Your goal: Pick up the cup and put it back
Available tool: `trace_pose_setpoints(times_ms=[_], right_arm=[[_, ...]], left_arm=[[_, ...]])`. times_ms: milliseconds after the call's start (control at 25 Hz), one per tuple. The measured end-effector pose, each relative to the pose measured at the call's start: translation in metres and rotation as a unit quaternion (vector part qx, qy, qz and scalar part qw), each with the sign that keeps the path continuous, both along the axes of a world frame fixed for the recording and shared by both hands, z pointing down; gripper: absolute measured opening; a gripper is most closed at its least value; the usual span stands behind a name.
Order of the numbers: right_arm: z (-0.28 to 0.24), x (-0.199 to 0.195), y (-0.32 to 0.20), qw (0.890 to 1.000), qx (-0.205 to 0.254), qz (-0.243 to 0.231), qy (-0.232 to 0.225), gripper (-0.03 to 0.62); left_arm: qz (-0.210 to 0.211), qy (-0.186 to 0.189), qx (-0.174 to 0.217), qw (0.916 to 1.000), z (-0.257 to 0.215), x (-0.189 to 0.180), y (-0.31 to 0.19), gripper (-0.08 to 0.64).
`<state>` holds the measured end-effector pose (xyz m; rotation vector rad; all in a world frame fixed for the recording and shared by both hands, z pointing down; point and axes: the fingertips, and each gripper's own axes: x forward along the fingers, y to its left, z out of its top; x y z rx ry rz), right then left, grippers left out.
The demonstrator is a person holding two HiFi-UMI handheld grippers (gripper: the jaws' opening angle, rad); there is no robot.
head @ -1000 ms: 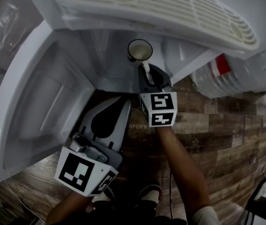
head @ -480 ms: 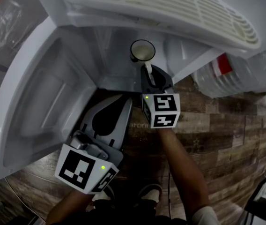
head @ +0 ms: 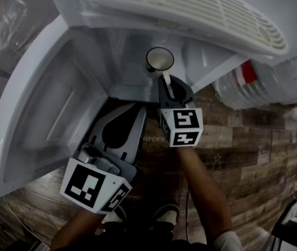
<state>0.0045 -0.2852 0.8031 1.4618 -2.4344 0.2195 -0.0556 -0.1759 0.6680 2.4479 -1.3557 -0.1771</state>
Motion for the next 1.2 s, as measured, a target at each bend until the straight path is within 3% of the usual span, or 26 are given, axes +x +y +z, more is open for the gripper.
trace_pose_setpoints(times_ms=[1200], right_arm=[[-0.013, 0.011, 0.064, 0.999, -0.017, -0.031, -0.027, 0.072]], left_arm=[[-0.001, -0.004, 0.02, 0.9998, -0.019, -0.001, 0.015, 0.008]])
